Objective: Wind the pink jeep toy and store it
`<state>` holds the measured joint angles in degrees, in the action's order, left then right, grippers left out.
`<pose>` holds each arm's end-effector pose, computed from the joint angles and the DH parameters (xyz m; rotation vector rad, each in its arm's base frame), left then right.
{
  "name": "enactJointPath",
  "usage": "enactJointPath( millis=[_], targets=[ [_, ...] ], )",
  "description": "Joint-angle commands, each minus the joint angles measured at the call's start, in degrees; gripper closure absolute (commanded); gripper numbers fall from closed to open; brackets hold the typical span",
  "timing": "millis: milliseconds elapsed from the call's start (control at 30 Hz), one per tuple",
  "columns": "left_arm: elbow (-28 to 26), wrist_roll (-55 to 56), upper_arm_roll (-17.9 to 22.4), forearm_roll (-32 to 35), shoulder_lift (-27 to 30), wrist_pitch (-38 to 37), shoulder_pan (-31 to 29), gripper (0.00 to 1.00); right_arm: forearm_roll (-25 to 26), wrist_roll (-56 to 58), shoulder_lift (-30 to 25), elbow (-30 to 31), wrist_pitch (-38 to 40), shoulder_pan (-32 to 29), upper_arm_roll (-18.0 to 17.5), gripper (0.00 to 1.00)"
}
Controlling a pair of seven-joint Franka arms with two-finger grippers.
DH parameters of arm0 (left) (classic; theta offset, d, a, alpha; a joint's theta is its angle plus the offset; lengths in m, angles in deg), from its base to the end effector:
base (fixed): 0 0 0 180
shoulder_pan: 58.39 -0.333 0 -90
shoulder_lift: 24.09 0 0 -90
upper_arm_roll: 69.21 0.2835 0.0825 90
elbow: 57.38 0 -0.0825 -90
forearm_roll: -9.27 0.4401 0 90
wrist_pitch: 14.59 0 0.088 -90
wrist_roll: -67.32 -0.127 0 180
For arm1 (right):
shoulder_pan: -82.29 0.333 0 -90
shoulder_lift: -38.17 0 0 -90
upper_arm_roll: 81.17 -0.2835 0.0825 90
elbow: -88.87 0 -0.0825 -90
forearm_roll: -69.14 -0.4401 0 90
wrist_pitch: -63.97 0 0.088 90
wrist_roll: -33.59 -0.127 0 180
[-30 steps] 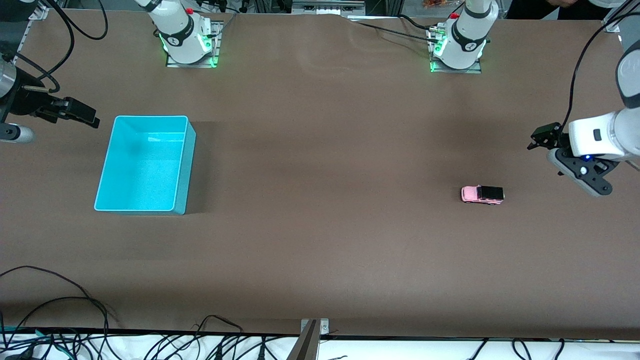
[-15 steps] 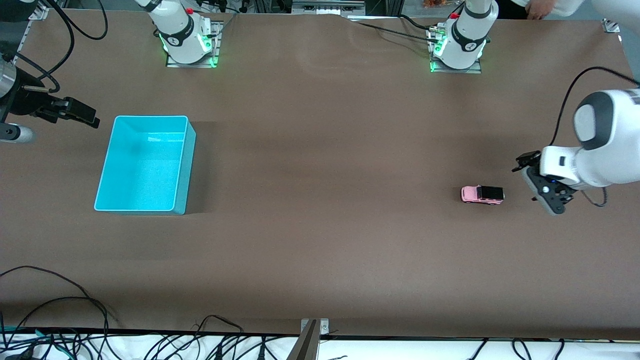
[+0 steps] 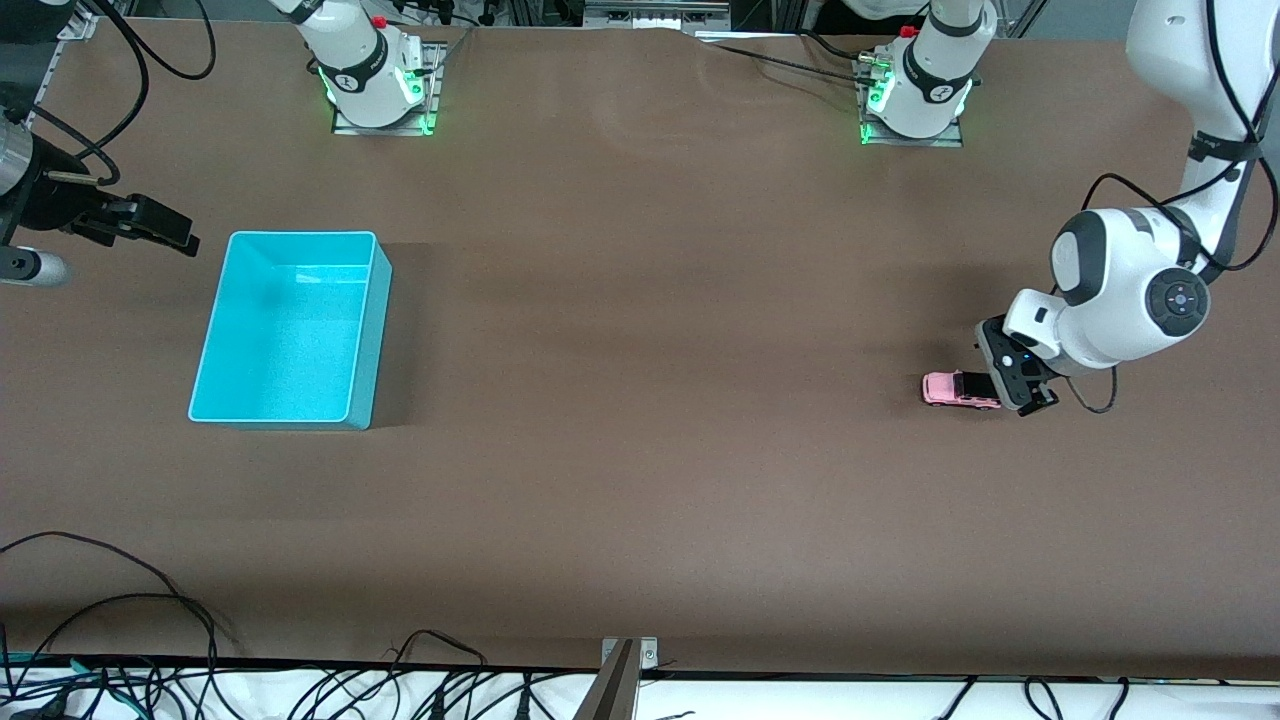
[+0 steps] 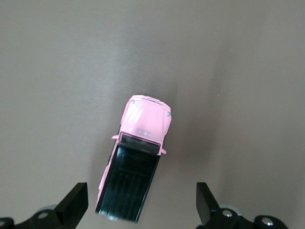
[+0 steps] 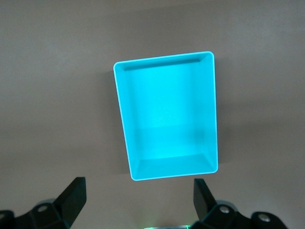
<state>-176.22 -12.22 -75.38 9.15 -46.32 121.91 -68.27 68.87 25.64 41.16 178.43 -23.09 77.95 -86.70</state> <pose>0.6013 0.0359 0.1415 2.4200 -1.8696 -0.0457 0.6158 0.0123 0.5400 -3.1304 0.1847 0.1507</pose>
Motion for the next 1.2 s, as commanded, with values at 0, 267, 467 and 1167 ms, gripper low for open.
enactJointPath(
  millis=[0,267,467,1167],
  targets=[
    [0.01,-7.12,-0.16,1.17,-1.50,4.04,-0.06,0.00,-0.87,0.57,-0.62,0.00,0.66,-0.23,-0.10,0.00],
    [0.18,-8.97,-0.16,1.17,-3.70,4.91,0.12,0.02,-0.87,0.65,-0.62,0.09,0.66,-0.23,-0.10,0.00],
    [0.18,-11.43,-0.16,1.17,-5.36,6.94,0.21,0.12,-0.87,0.65,-0.62,0.09,0.66,-0.23,-0.10,0.00],
    [0.45,-14.86,-0.25,1.17,-5.37,7.47,0.12,0.93,-0.87,0.65,-0.62,0.00,0.66,-0.23,-0.10,0.00]
  ],
)
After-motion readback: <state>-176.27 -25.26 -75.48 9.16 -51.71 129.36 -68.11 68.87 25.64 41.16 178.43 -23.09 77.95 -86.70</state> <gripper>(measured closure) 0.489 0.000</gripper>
